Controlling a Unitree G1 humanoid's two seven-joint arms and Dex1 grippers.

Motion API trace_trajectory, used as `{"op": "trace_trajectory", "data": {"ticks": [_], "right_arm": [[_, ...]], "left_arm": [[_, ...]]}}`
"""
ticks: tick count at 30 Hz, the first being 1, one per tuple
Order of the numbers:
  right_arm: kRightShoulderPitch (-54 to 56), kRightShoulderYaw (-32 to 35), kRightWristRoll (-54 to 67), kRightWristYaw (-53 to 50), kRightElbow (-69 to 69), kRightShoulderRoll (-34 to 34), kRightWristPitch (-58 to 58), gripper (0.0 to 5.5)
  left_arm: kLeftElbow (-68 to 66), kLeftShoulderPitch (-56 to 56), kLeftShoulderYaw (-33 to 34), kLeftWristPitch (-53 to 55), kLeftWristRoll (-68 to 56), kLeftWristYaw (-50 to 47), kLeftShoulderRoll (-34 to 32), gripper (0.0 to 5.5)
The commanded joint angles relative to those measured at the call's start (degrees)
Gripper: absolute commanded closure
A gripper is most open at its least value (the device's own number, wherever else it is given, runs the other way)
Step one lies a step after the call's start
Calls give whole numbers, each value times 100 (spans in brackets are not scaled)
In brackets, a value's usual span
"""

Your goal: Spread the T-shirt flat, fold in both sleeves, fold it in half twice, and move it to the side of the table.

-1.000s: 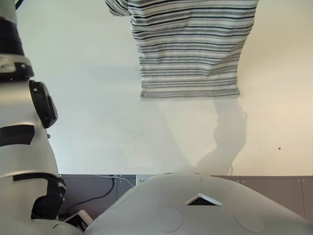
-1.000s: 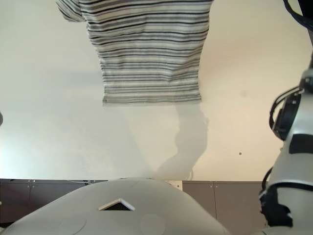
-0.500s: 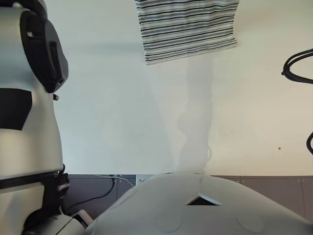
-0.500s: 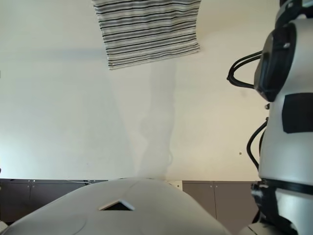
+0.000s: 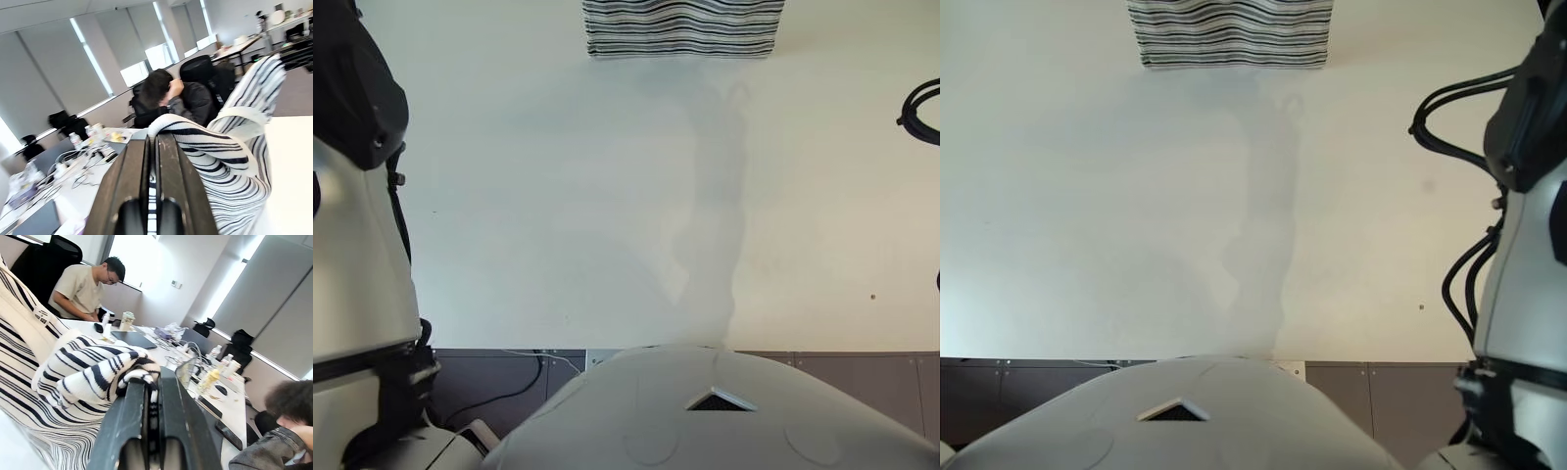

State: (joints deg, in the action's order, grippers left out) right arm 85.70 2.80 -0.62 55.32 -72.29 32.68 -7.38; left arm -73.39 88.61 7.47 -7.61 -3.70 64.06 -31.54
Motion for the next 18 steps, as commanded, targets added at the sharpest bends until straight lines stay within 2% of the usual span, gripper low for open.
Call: {"op": "trace_trajectory", "data": {"ticks": [1, 4, 7, 9, 13, 18], "right_arm": [[-1658, 201, 971, 1870, 2438, 571, 800, 540], [-3251, 567, 1683, 2209, 4786, 1265, 2128, 540], [-5039, 1118, 2103, 2478, 6379, 1899, 2927, 540], [-6278, 1447, 2401, 2698, 7564, 2093, 3272, 540], [-7932, 1673, 2583, 2945, 9106, 2177, 3377, 540], [-9206, 1623, 2078, 3081, 9364, 2210, 2793, 540]], "left_arm": [[1429, -1510, 269, 797, -800, 1909, -653, 537], [3980, -3404, 549, 2186, -1629, 2101, -1039, 537], [6814, -5679, 861, 3397, -2450, 1805, -1189, 537], [8333, -6820, 973, 3882, -2905, 1632, -1215, 537], [9807, -8195, 1047, 4289, -3320, 1646, -1368, 537], [10459, -9173, 823, 4117, -3167, 1638, -1367, 537]]}}
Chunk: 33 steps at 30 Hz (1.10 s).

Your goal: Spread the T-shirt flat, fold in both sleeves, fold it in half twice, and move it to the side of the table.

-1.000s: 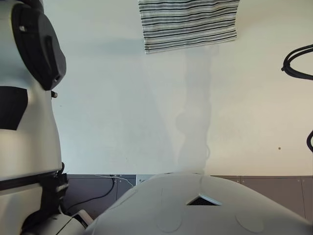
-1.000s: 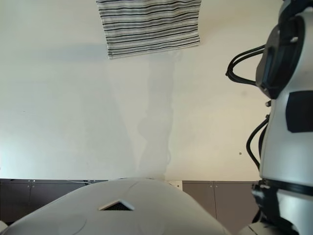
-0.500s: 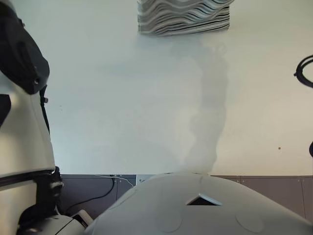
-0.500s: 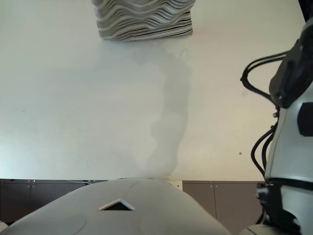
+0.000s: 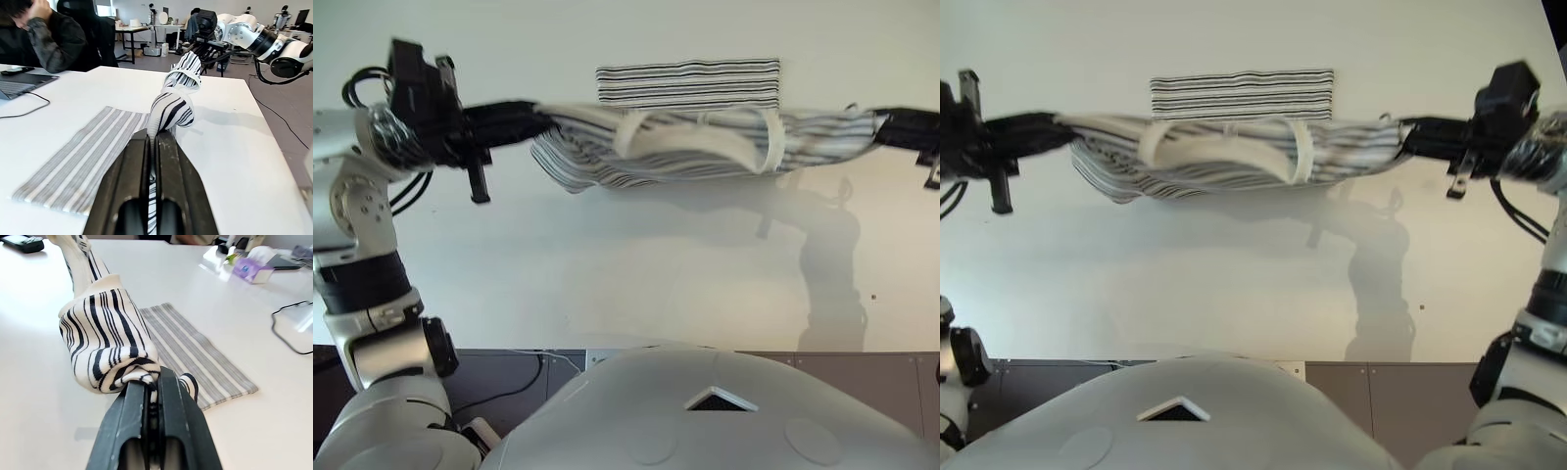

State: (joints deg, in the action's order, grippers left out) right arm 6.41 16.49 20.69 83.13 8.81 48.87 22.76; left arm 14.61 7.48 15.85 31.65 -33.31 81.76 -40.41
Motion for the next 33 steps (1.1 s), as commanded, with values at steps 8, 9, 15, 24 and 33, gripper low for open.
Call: {"op": "trace_trajectory", "data": {"ticks": [8, 9, 15, 24, 33], "right_arm": [[-2981, -390, -1458, -228, 1447, 677, -1994, 540], [-3047, -427, -1559, -324, 1411, 682, -2099, 540], [-3970, 106, -1261, -41, 1841, 1032, -1795, 467], [-3145, 808, -70, -241, 1876, 1240, -818, 467], [-1238, -1583, -1394, -1921, 841, 431, -1168, 467]], "left_arm": [[1795, -3040, -929, -2705, 1931, -31, -790, 537], [1676, -3180, -1040, -3065, 2187, -58, -852, 537], [2202, -4457, -779, -3097, 1819, 16, -1251, 465], [2586, -3607, 274, -844, -489, -373, -1878, 465], [825, -87, -2681, -1731, 1945, -2961, -300, 465]]}}
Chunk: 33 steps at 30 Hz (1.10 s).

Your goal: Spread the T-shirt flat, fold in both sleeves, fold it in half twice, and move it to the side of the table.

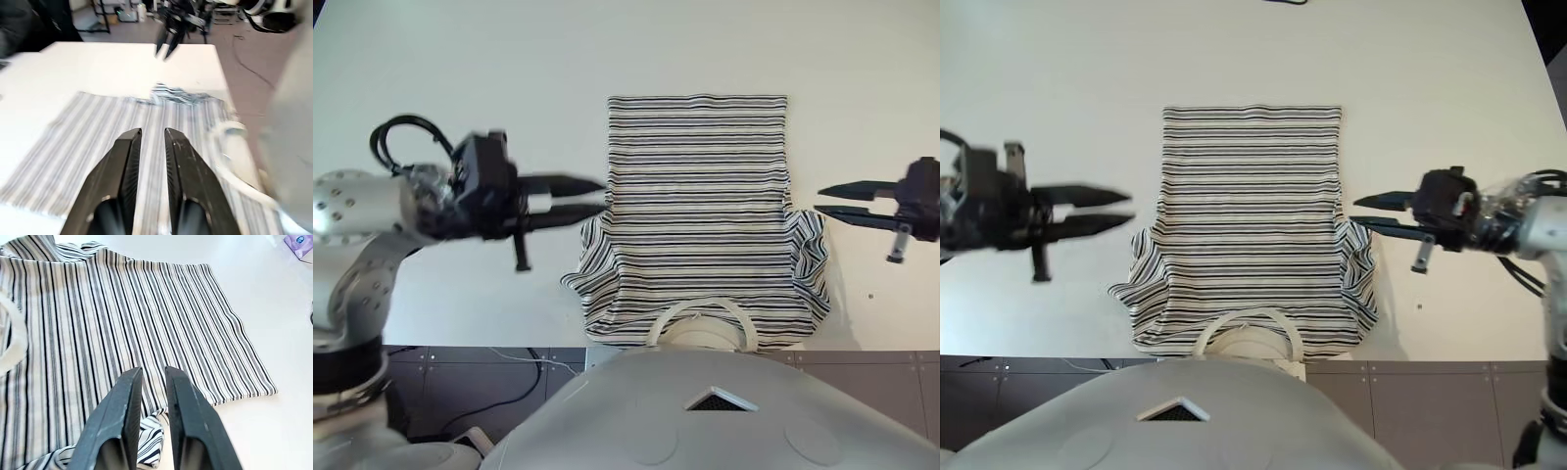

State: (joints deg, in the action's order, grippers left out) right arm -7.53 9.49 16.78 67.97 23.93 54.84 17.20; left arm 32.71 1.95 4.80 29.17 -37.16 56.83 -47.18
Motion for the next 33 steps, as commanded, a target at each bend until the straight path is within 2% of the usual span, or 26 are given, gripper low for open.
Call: {"op": "trace_trajectory", "data": {"ticks": [1, 6, 10, 14, 19, 23, 27, 30, 33], "right_arm": [[108, -979, -1137, -409, -812, -127, -781, 467], [95, -1182, -1553, -231, -1506, 217, -1591, 467], [321, -1423, -2293, -470, -2424, 434, -2446, 467], [617, -1617, -2817, -669, -3231, 556, -3151, 467], [954, -1521, -2798, -784, -3594, 545, -3467, 467], [1827, -1245, -1998, -1069, -3340, -253, -2692, 467], [2373, -1546, -2111, -1511, -3418, -960, -2394, 467], [2609, -1910, -2354, -1729, -3736, -1411, -2421, 467], [2949, -2297, -2666, -1788, -4487, -1707, -2677, 467]], "left_arm": [[-1251, 488, -1875, -1866, 2781, -545, 461, 465], [-2098, 250, -2791, -3323, 4078, -700, 720, 465], [-3003, 145, -3282, -4152, 4922, -729, 621, 465], [-3945, 194, -3471, -4684, 5531, -853, 495, 465], [-4282, 208, -3438, -4908, 5444, -979, 586, 465], [-3257, 105, -3094, -4138, 4010, -645, 967, 465], [-2741, 598, -2642, -3171, 3224, -769, 1474, 465], [-3446, 1419, -2531, -3184, 3574, -1003, 1750, 465], [-4518, 1977, -2856, -3670, 4310, -1039, 1775, 465]]}}
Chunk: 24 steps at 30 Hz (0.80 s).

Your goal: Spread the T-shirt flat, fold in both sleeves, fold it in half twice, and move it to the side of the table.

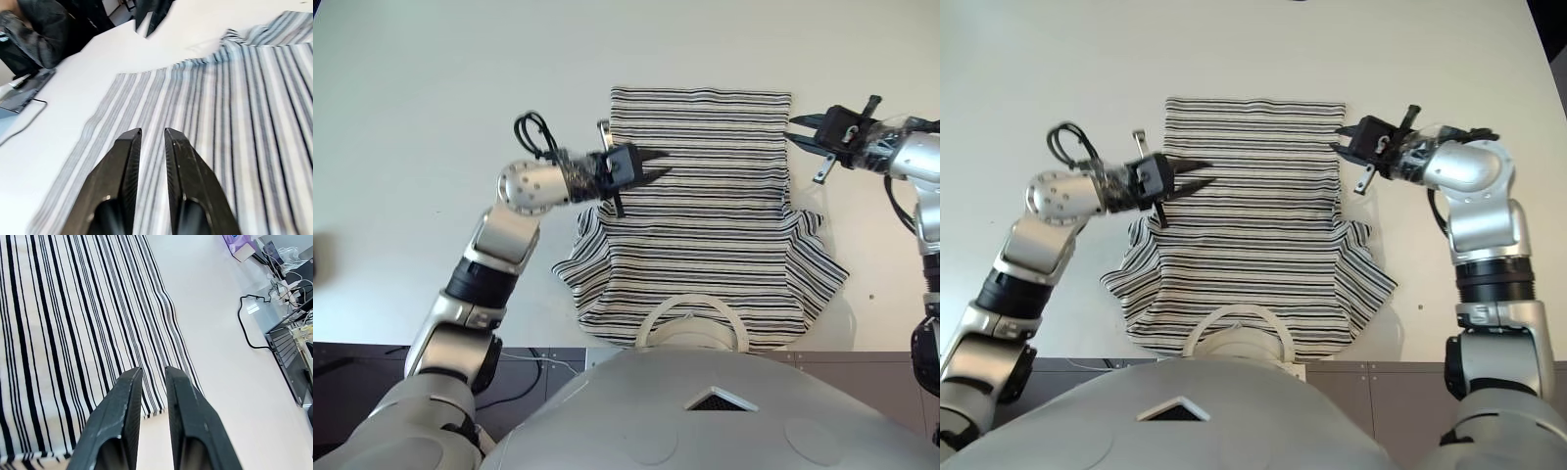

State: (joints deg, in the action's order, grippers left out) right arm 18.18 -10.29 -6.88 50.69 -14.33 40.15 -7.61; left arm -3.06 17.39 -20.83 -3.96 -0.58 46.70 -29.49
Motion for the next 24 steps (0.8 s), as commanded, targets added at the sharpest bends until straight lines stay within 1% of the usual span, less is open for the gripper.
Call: {"op": "trace_trajectory", "data": {"ticks": [1, 4, 6, 10, 14, 16, 18, 20, 22, 24], "right_arm": [[513, -418, -387, -69, -937, -309, -297, 467], [1208, -805, -871, -247, -2310, -539, -803, 467], [1733, -1075, -1290, -560, -3280, -679, -1144, 467], [2574, -1430, -1906, -1393, -4846, -1034, -1445, 467], [3134, -1741, -2434, -2299, -5719, -1295, -1476, 467], [3338, -1776, -2539, -2621, -5911, -1374, -1497, 467], [3469, -1546, -2310, -2577, -5917, -1388, -1679, 467], [3427, -1241, -1912, -2177, -5659, -1244, -2064, 467], [3176, -982, -1520, -1661, -5198, -1006, -2362, 467], [2523, -670, -908, -948, -4072, -623, -2362, 467]], "left_arm": [[-1226, 538, -397, -510, 808, 9, 41, 465], [-2556, 1040, -957, -1279, 1674, -176, 240, 465], [-3516, 1447, -1118, -1550, 2062, -422, 406, 465], [-5055, 2161, -876, -1289, 2034, -813, 944, 465], [-5906, 2455, -737, -1224, 1988, -764, 1259, 465], [-6096, 2554, -600, -1211, 1903, -732, 1363, 465], [-6111, 2636, -401, -1227, 1741, -712, 1424, 465], [-5887, 2643, -138, -1249, 1499, -710, 1395, 465], [-5387, 2507, 138, -1179, 1227, -624, 1331, 465], [-4625, 2241, 384, -965, 1002, -583, 1234, 465]]}}
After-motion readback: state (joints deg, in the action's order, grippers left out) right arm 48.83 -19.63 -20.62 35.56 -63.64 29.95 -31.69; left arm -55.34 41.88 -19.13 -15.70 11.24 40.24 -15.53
